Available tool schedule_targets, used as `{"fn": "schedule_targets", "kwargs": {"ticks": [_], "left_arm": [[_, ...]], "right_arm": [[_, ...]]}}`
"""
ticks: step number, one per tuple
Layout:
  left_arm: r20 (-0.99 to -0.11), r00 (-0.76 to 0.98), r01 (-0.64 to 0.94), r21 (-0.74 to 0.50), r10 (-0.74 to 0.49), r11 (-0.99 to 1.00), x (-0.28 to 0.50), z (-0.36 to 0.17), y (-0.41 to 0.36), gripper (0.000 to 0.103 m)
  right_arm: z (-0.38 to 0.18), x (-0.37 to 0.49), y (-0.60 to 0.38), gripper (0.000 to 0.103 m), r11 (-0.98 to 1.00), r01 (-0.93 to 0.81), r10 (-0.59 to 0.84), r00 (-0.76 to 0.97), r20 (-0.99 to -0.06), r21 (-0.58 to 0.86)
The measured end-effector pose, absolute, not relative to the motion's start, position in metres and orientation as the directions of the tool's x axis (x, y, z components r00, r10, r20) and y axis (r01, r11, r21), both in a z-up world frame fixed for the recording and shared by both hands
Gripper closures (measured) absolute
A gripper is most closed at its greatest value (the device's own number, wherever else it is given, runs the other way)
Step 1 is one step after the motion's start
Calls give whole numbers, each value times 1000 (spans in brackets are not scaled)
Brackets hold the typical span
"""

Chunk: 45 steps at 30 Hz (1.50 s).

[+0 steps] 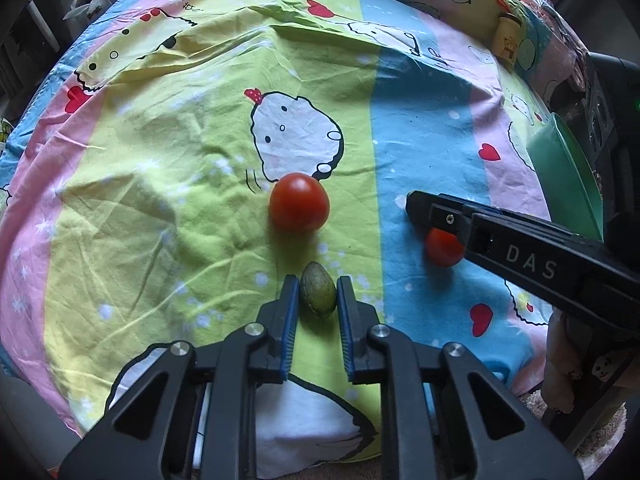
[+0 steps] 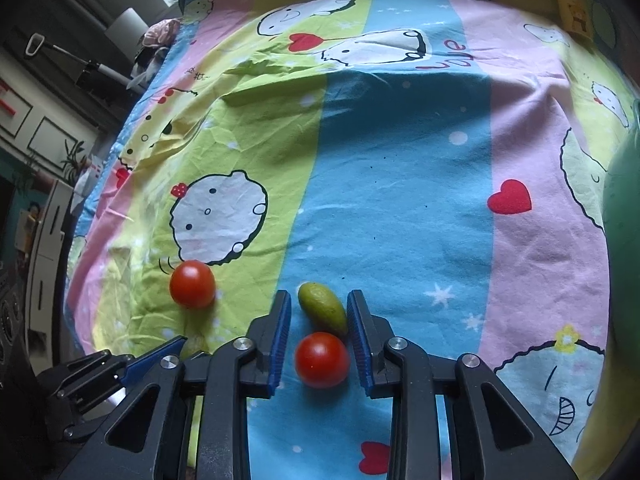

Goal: Organize fruits
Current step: 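Close the left tool on the small green fruit while the right tool grasps a tomato, then carry the green fruit and tomato in both tools over the basin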

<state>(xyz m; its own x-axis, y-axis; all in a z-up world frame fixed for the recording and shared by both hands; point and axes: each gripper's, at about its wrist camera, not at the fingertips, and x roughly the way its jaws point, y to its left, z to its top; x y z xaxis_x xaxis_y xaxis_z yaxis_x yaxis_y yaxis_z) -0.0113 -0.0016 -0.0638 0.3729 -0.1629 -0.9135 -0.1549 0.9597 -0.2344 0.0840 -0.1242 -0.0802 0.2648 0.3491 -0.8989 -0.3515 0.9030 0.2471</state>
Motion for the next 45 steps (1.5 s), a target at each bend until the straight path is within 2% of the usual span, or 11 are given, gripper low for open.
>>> {"fn": "schedule_targets", "kwargs": {"ticks": [10, 19, 38, 45], "left_arm": [[-884, 428, -129, -266, -188, 955, -10, -47, -6, 85], [-814, 530, -66, -320, -238, 945, 3, -9, -21, 85], [-680, 605, 240, -340, -414, 909, 59, 51, -127, 85], [-664, 566, 339, -352, -488, 872, 76, 52, -168, 85]], "right_arm": [[-73, 86, -133, 79, 896, -331, 395, 286, -873, 297], [-46, 88, -168, 79, 878, -255, 476, 376, -795, 404], [8, 74, -299, 79, 872, 23, 343, 684, -644, 489], [11, 63, -337, 79, 856, 139, 253, 728, -637, 498]]}}
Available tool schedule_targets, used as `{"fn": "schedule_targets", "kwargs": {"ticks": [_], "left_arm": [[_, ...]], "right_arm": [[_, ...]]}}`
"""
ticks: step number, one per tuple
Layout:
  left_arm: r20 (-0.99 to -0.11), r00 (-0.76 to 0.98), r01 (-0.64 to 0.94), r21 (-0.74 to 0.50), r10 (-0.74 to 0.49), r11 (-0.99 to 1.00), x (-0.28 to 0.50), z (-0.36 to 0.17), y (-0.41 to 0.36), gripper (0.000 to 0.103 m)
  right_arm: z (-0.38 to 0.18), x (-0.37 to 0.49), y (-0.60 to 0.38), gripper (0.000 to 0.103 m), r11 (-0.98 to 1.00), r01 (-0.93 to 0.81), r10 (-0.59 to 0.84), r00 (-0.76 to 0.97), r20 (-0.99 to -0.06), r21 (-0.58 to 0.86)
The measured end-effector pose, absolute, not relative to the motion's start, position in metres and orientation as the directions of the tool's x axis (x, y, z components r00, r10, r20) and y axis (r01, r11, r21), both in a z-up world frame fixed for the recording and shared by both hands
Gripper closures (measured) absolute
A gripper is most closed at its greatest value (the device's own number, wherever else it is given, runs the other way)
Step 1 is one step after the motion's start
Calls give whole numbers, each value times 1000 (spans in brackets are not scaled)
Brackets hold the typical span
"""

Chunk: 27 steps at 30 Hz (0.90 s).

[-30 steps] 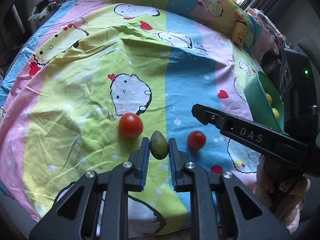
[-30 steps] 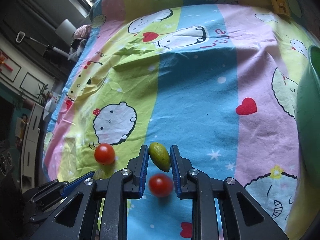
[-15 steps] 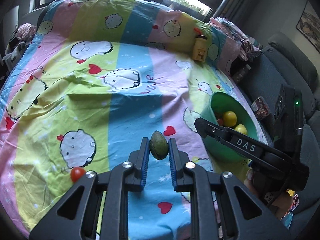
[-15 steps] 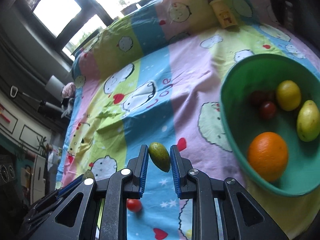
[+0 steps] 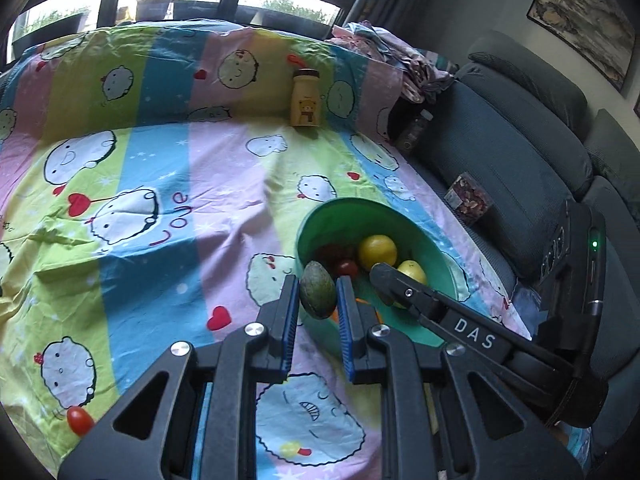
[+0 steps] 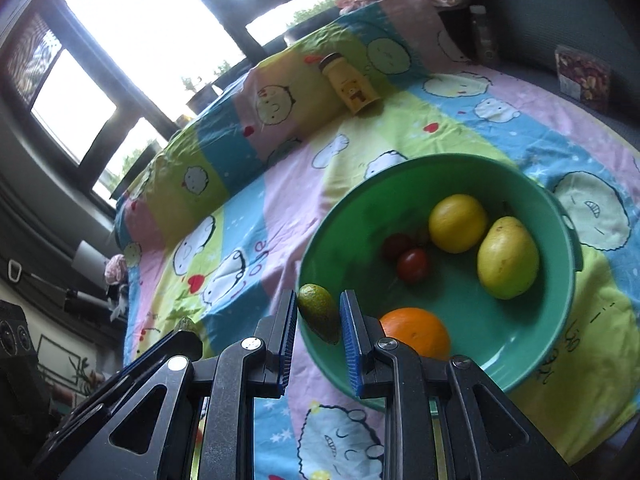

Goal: Organize fruits
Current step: 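Carry the green fruit and tomato in both tools over the basin, then open both tools to drop the fruits into the basin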

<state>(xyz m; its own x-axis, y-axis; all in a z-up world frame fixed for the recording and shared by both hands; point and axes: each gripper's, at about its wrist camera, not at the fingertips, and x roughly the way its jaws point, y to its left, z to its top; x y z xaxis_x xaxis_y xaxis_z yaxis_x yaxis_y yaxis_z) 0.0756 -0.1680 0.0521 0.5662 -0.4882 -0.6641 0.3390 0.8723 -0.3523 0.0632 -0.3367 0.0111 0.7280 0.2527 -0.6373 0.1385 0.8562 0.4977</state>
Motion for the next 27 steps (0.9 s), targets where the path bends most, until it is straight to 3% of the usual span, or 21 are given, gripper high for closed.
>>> {"fn": "schedule_targets", "kwargs": {"ticks": [6, 17, 21, 23, 27], "left_arm": [[-669, 498, 395, -392, -552, 831, 90, 42, -202, 85], [-702, 411, 395, -438, -582, 808, 105, 16, -227, 84], [-704, 424, 374, -438, -570, 818, 104, 17, -222, 70], [-700, 440, 368, -431, -562, 824, 100, 22, -215, 53], [-689, 493, 336, -413, -532, 846, 85, 34, -187, 39]], "right_arm": [[4, 56, -366, 79, 838, 238, 185, 724, -665, 491], [-8, 53, -385, 79, 806, 276, 204, 701, -684, 524], [-10, 54, -389, 78, 801, 299, 195, 688, -699, 518], [-10, 52, -390, 70, 799, 290, 206, 690, -694, 526], [-2, 47, -382, 55, 815, 245, 229, 696, -680, 526]]}}
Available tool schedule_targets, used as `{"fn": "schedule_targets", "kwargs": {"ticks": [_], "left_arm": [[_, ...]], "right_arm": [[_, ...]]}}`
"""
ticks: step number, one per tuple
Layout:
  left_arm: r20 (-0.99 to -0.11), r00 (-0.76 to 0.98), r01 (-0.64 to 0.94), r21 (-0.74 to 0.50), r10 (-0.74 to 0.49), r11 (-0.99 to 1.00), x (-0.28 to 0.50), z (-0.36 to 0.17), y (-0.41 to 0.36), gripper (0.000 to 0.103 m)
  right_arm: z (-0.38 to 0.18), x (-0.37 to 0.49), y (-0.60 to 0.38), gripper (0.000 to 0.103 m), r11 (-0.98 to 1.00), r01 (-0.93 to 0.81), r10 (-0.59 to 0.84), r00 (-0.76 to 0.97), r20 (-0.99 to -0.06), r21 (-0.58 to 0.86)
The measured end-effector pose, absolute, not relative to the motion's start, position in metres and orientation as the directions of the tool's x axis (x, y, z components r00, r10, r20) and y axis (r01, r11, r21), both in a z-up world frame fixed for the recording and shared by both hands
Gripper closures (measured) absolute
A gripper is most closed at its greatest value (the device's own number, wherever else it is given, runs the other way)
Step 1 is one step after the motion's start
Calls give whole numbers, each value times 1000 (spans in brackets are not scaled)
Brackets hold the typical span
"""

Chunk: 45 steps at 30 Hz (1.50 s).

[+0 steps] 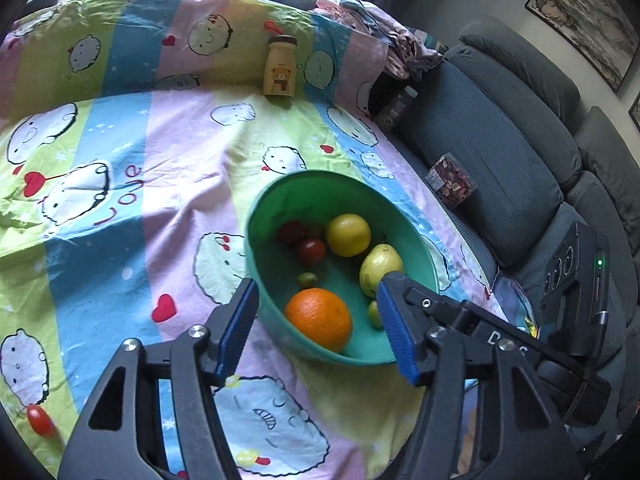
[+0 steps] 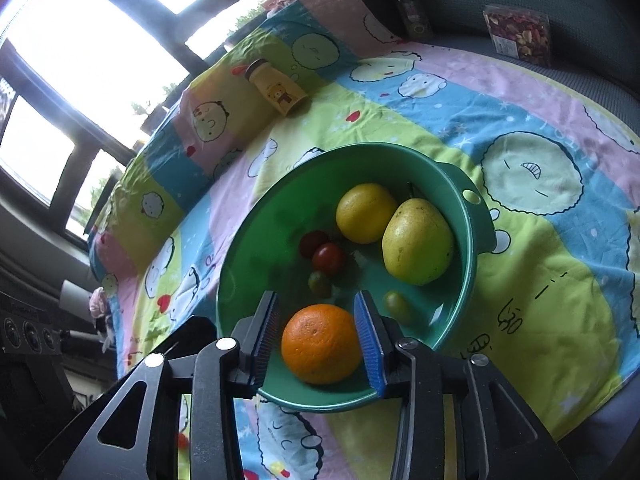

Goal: Organize fruits
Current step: 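Open both tools to drop the fruits into the basin, then move both tools over the last two red tomatoes, then close the left tool on a tomato while the right tool grasps the other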

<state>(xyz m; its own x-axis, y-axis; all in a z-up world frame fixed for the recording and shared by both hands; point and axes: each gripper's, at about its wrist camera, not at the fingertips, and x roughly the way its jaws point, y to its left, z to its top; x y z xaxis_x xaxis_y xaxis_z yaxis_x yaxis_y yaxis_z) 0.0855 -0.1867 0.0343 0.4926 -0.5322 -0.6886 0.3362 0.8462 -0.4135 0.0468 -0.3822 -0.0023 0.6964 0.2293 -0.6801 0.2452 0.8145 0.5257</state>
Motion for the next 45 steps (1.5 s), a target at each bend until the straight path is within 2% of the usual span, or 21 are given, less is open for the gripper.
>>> {"fn": "schedule_targets", "kwargs": {"ticks": [2, 4, 8, 11, 15, 23, 25, 27, 31, 35, 38, 45], "left_arm": [[-709, 534, 277, -368, -461, 888, 77, 38, -165, 34], [-741, 572, 193, -296, -352, 935, 66, 37, -137, 34], [-792, 592, 4, -186, -153, 983, 44, 27, -74, 34], [-827, 555, -102, -175, -90, 979, 30, 12, -32, 35], [-859, 509, -180, -171, -57, 969, 19, -12, -3, 36], [-895, 438, -216, -189, -78, 958, 20, -47, 10, 52], [-890, 449, -221, -192, -75, 956, 20, -49, 10, 55], [-891, 447, -210, -187, -76, 960, 21, -50, 9, 55], [-903, 422, -203, -181, -81, 962, 22, -57, 5, 65], [-909, 407, -212, -183, -83, 960, 24, -68, 4, 73], [-906, 415, -211, -190, -89, 959, 24, -67, 5, 72], [-888, 451, -178, -187, -89, 966, 24, -52, -7, 73]], "right_arm": [[3, 45, -373, 52, 821, 194, 268, 700, -662, 537], [7, 44, -360, 45, 825, 130, 322, 692, -646, 550], [11, 48, -318, 43, 848, -27, 424, 633, -647, 530], [6, 51, -285, 43, 856, -100, 468, 569, -676, 507], [-5, 48, -236, 43, 877, -189, 473, 500, -725, 441], [-50, 52, -162, 43, 877, -303, 466, 346, -814, 373], [-59, 53, -152, 51, 884, -311, 445, 325, -835, 350], [-65, 54, -147, 54, 890, -314, 425, 312, -850, 330], [-72, 57, -146, 63, 894, -313, 413, 298, -861, 321], [-77, 58, -146, 68, 901, -308, 395, 296, -870, 305], [-81, 59, -146, 74, 899, -314, 397, 284, -873, 306], [-71, 59, -156, 74, 892, -299, 428, 313, -848, 340]]}}
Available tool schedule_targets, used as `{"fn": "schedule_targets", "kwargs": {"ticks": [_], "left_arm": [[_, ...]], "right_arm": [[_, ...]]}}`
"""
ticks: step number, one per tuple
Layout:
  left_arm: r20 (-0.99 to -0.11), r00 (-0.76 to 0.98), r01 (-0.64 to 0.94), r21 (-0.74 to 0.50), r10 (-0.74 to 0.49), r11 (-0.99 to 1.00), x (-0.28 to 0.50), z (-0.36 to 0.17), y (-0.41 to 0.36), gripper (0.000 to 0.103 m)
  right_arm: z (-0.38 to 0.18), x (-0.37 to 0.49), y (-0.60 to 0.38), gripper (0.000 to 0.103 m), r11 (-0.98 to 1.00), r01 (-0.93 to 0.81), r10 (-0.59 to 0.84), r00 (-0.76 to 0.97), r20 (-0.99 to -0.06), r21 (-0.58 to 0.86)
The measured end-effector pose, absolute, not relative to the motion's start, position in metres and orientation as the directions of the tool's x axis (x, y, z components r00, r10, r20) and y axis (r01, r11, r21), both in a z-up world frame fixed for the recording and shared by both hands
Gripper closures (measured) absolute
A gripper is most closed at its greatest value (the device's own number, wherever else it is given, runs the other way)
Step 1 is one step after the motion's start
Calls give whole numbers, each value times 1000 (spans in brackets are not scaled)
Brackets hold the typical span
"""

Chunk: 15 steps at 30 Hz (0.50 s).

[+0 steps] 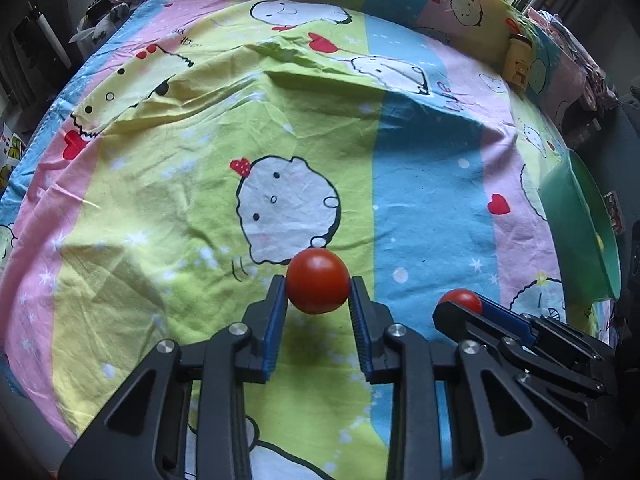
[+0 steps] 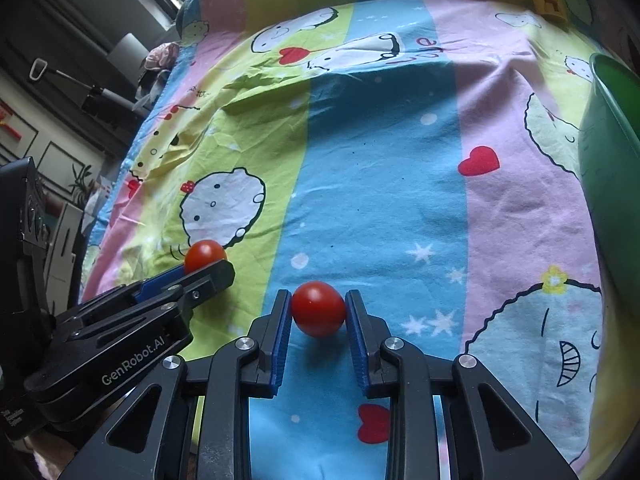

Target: Organize fruits

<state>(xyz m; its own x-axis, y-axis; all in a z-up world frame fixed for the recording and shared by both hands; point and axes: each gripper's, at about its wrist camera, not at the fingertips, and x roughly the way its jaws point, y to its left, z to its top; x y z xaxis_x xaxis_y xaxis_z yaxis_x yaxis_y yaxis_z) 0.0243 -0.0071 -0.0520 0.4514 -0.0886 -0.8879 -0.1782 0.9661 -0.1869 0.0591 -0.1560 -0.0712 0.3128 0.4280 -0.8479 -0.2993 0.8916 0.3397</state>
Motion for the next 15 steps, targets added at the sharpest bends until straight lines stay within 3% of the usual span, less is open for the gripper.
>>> {"fn": "schedule_targets", "kwargs": {"ticks": [6, 15], "left_arm": [[-805, 576, -58, -215, -143, 975, 33, 1, -44, 72], [-675, 666, 234, -215, -317, 948, 59, 59, -145, 72]], "right_arm": [[-25, 59, -206, 74, 895, -209, 445, 474, -760, 393], [24, 47, -311, 74, 893, 52, 259, 754, -604, 448]]}}
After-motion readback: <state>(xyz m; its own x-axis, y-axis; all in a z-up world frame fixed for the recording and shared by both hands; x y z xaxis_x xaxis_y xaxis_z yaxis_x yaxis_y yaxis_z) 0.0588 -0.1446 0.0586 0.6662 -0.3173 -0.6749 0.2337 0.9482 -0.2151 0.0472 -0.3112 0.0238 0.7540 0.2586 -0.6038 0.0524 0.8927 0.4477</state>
